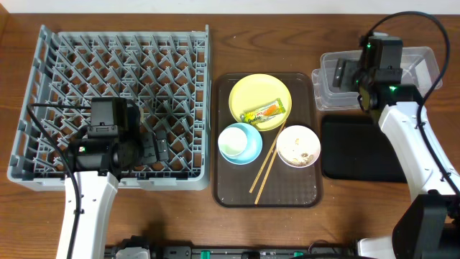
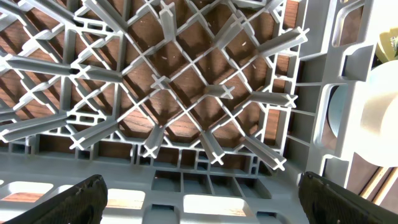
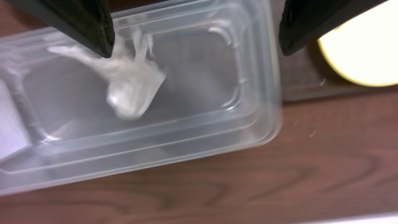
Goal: Sort waste into correct bins and load items into the dishwasher rack
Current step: 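Grasp the tissue with the right gripper and drop it into the clear bin, then grasp the green Pandan wrapper on the yellow plate with the right gripper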
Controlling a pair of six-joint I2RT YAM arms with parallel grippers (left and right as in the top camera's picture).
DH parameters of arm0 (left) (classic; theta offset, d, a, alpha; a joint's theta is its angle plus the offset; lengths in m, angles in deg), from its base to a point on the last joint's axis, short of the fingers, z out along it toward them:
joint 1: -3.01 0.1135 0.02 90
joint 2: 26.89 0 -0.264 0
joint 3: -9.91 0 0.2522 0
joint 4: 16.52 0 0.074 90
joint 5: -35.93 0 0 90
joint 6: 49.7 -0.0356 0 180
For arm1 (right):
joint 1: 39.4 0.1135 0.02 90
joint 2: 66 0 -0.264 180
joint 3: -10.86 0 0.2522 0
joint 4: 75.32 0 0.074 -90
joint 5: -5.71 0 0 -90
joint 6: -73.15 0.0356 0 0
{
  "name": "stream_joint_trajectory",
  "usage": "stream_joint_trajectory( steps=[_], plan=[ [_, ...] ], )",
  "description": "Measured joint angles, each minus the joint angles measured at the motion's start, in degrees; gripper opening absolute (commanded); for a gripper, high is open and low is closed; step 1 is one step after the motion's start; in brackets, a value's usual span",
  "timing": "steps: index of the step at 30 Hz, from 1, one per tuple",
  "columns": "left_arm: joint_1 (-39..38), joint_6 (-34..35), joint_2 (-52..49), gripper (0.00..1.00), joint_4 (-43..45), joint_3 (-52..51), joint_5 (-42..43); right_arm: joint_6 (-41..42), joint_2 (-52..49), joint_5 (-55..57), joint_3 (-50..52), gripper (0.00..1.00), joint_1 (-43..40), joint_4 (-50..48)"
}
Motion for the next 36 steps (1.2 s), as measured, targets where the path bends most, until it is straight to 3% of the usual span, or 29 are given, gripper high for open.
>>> stream_joint_trajectory(
  steps=[3,5,8,14,18,36],
  plan=[
    [0.00,0.00,0.00,1.00,0.00,0.00,0.00,-1.40,0.00,-3.06,0.00,0.85,0.63,0.24],
    [0.00,-0.02,0.00,1.00,0.00,0.00,0.00,-4.13,0.00,-6.67,0.00,0.80,1.70,0.28],
    [0.00,-0.02,0.00,1.00,0.00,0.00,0.02,-13.20,0.00,-14.40,-0.02,0.92,4.81,1.95],
    [0.00,0.00,0.00,1.00,0.00,0.00,0.02,-36.20,0.00,-22.40,-0.02,0.92,13.29,7.76],
    [0.00,0.00,0.00,1.00,-0.02,0.00,0.02,-45.05,-0.11,-24.09,0.00,0.93,15.93,7.93],
    [0.00,-0.02,0.00,1.00,0.00,0.00,0.00,-55.41,-15.30,-23.06,-0.02,0.92,19.82,5.70]
  ],
)
